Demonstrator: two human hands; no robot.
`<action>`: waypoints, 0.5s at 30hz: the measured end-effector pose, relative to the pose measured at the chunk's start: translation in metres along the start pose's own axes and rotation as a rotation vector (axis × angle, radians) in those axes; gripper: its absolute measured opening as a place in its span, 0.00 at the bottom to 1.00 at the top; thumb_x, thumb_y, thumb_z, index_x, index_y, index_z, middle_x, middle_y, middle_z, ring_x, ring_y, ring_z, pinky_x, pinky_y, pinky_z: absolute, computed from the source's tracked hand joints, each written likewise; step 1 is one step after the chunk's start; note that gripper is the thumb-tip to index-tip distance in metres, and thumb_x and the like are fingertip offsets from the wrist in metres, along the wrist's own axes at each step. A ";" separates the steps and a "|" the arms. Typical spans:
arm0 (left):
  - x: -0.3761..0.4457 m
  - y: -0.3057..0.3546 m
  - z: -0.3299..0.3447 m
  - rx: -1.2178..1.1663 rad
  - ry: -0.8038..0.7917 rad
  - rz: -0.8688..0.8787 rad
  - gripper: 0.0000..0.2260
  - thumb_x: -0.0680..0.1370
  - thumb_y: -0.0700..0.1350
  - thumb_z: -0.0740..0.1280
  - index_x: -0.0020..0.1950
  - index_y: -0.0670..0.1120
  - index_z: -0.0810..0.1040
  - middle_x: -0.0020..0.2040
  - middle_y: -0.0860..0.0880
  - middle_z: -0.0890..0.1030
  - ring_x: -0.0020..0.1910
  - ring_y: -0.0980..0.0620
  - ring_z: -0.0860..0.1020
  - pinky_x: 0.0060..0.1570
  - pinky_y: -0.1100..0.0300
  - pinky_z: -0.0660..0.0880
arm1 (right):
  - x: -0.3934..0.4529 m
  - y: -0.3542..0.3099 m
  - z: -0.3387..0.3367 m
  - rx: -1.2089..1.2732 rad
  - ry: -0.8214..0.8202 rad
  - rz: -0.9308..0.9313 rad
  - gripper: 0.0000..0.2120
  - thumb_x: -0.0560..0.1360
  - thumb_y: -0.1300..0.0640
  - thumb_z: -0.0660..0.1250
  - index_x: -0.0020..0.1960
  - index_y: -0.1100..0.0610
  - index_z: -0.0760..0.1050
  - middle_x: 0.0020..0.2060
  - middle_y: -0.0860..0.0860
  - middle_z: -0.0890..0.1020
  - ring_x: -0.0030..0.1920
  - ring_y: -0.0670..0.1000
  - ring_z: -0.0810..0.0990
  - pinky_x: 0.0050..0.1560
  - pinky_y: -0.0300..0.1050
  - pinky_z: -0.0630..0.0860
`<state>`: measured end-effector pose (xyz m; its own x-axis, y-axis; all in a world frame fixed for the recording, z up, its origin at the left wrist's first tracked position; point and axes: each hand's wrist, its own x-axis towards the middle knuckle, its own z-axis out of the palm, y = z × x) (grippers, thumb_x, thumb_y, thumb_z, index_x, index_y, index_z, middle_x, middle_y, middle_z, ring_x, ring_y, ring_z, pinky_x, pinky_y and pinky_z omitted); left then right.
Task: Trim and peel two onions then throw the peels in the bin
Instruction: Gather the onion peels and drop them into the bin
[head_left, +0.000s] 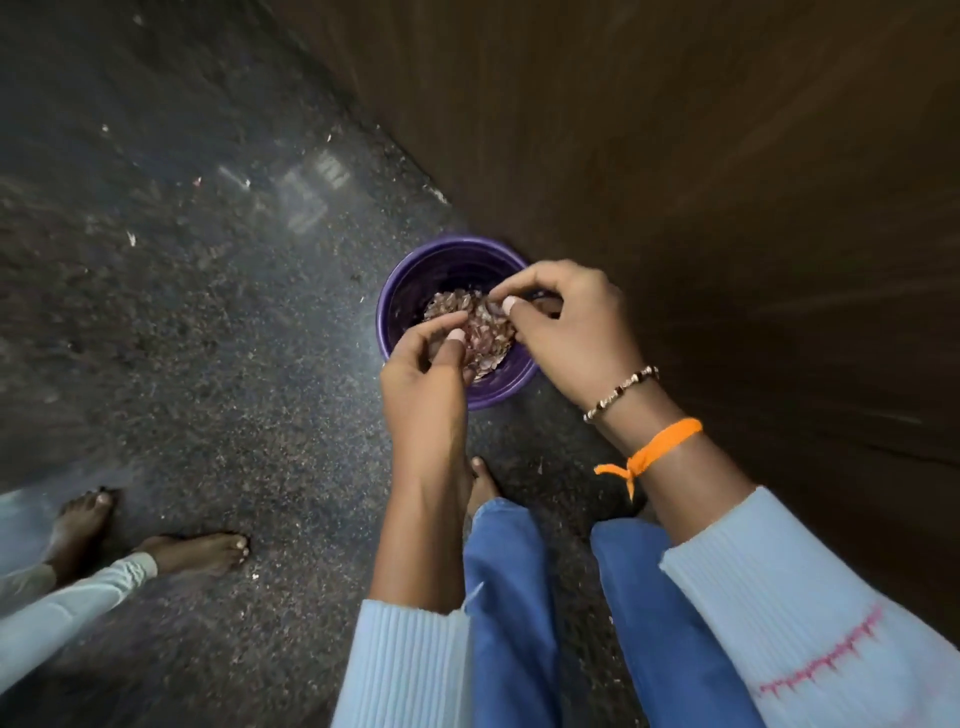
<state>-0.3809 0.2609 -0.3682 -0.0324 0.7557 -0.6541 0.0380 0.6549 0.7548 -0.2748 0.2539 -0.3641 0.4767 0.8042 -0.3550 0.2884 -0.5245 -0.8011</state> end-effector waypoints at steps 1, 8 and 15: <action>-0.018 0.013 0.004 -0.012 -0.033 0.019 0.11 0.78 0.35 0.60 0.44 0.48 0.79 0.42 0.49 0.80 0.36 0.61 0.76 0.35 0.69 0.73 | -0.015 -0.014 -0.017 0.011 0.032 -0.032 0.08 0.70 0.67 0.66 0.42 0.58 0.82 0.37 0.47 0.78 0.36 0.40 0.75 0.43 0.29 0.72; -0.153 0.106 0.036 0.002 -0.219 0.168 0.12 0.77 0.36 0.61 0.42 0.49 0.81 0.41 0.49 0.81 0.39 0.57 0.76 0.43 0.63 0.72 | -0.118 -0.096 -0.147 0.104 0.162 -0.222 0.07 0.70 0.64 0.64 0.44 0.59 0.81 0.42 0.50 0.79 0.40 0.44 0.78 0.42 0.35 0.76; -0.274 0.159 0.096 0.058 -0.543 0.275 0.09 0.78 0.38 0.61 0.47 0.44 0.80 0.44 0.43 0.79 0.44 0.48 0.75 0.49 0.54 0.73 | -0.193 -0.130 -0.275 0.181 0.333 -0.226 0.08 0.71 0.62 0.64 0.46 0.57 0.81 0.42 0.48 0.79 0.42 0.45 0.80 0.46 0.47 0.79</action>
<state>-0.2706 0.1580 -0.0741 0.4998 0.7789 -0.3787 0.0274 0.4228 0.9058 -0.1760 0.0901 -0.0589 0.6685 0.7436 -0.0100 0.2799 -0.2641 -0.9230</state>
